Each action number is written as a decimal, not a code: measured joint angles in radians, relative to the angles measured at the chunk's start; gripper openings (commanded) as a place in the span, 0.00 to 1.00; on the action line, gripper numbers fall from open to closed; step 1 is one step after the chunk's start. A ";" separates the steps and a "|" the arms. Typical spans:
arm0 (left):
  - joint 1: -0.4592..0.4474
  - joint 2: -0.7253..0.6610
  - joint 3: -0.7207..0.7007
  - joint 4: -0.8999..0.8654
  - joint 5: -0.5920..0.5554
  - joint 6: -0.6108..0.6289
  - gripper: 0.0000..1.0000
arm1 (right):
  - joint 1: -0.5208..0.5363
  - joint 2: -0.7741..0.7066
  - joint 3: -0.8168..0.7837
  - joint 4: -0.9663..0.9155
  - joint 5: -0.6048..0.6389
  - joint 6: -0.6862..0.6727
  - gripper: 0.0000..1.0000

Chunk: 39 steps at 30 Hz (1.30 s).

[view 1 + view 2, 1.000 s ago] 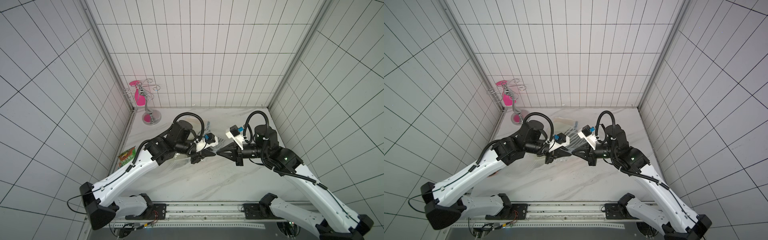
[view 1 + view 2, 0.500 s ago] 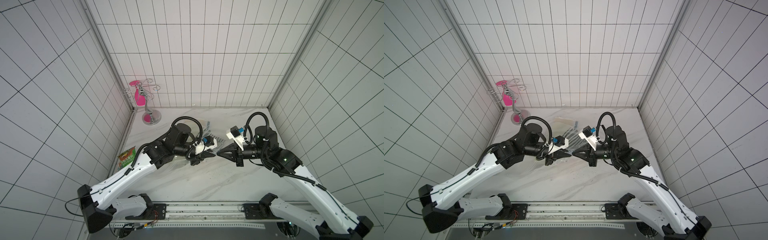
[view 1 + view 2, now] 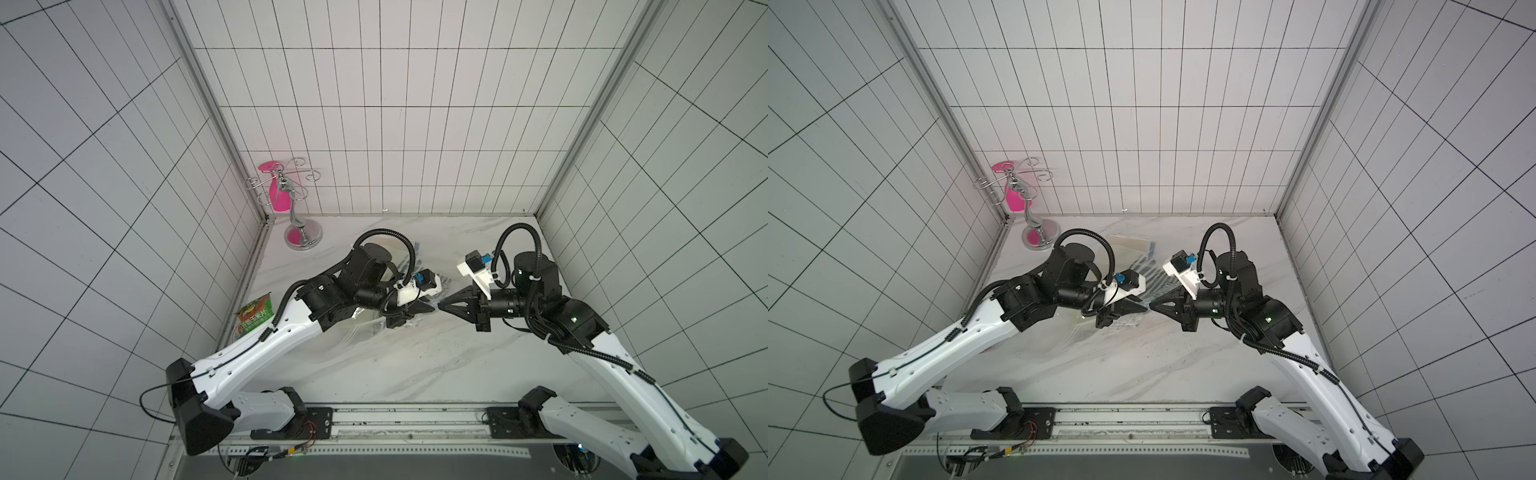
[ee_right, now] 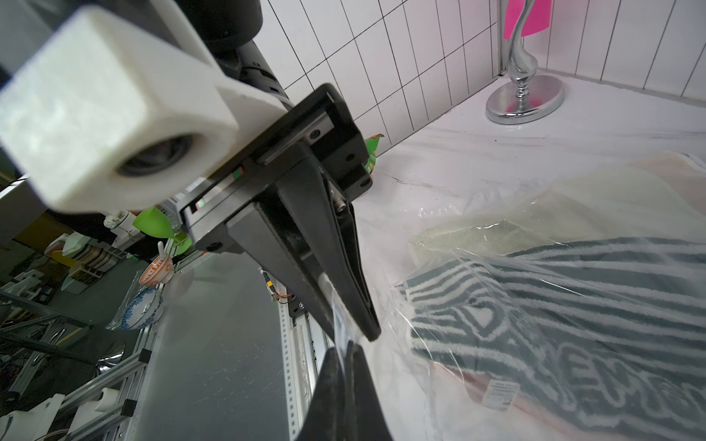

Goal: Place the folded towel into the vacuum bag
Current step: Close the vacuum bag at the center of the board.

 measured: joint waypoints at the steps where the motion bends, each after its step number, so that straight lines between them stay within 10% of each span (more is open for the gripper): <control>1: -0.003 0.003 0.003 -0.003 -0.006 -0.001 0.02 | -0.001 -0.002 0.000 -0.005 0.004 -0.003 0.00; 36: -0.004 -0.066 -0.111 0.022 -0.067 -0.041 0.00 | -0.049 -0.053 0.000 -0.076 0.000 -0.012 0.00; 39: -0.004 -0.043 -0.110 -0.006 -0.074 -0.037 0.00 | -0.013 -0.039 0.002 -0.124 0.048 -0.071 0.11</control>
